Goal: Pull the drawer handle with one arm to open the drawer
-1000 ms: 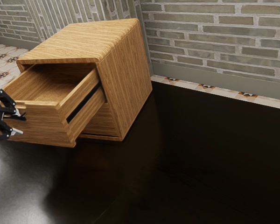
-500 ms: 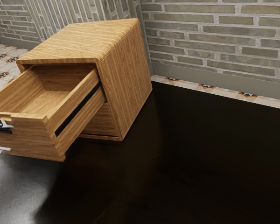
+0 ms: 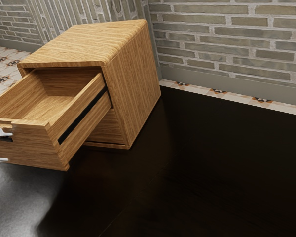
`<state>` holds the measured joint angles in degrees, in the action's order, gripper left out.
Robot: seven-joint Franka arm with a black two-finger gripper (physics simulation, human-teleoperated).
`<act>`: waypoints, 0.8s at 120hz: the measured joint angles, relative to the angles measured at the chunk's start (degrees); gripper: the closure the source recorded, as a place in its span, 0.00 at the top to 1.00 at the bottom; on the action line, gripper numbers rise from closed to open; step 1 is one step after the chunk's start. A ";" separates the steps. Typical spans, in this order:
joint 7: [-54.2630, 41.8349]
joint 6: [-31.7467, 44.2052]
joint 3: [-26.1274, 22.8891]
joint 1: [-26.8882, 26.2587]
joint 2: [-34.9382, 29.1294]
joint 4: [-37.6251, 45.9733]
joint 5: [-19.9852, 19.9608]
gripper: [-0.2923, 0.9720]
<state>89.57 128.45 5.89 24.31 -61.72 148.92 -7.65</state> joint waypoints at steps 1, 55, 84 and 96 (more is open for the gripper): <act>-0.02 0.01 0.00 0.02 -0.08 0.01 -0.04 0.42; -2.11 -12.23 -8.65 -34.74 16.11 -40.66 3.91 0.72; 2.15 -27.59 4.42 -74.63 47.48 -57.11 11.23 0.76; 2.44 -30.24 4.28 -64.10 52.00 -51.78 7.34 0.76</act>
<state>92.01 98.21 10.17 -39.79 -9.72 97.14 -0.31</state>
